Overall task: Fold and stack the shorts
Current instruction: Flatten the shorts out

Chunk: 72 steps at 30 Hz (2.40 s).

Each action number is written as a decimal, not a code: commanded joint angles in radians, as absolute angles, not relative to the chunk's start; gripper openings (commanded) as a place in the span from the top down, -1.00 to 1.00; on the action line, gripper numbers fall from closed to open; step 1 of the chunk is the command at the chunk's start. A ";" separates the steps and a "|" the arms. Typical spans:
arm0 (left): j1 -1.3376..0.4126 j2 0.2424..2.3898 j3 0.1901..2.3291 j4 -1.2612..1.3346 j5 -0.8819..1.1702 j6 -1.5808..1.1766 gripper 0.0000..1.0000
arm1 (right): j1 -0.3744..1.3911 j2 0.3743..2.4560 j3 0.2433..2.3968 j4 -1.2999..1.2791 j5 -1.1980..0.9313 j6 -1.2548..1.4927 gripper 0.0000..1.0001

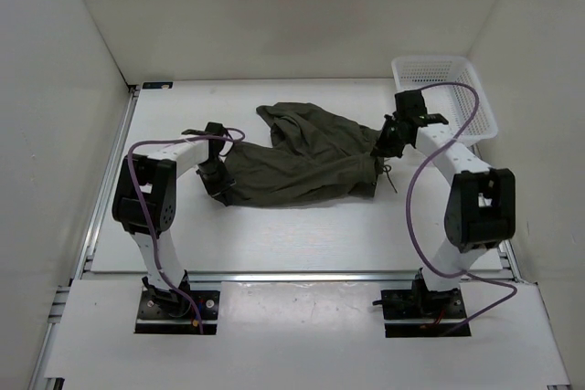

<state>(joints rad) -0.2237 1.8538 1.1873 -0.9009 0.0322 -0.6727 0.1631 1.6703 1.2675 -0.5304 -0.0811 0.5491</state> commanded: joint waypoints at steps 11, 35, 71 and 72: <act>-0.222 1.856 1.252 -0.943 -0.009 -0.641 0.79 | 0.156 1.927 1.548 -0.612 0.001 0.497 0.40; -0.232 1.856 1.270 -0.953 -0.009 -0.632 0.79 | 0.290 1.482 1.049 -0.405 -0.161 0.833 -0.78; -0.241 1.847 1.252 -0.962 -0.046 -0.623 0.79 | 0.299 1.694 1.137 -0.342 0.055 0.876 0.75; -0.241 1.847 1.252 -0.962 -0.046 -0.623 0.79 | 0.299 1.694 1.137 -0.351 0.055 0.865 0.82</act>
<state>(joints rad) -0.2382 1.8614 1.2419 -0.9634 -0.0162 -0.6319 0.2996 1.7195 1.1000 -0.3412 -0.0017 0.8913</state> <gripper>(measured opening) 0.134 0.123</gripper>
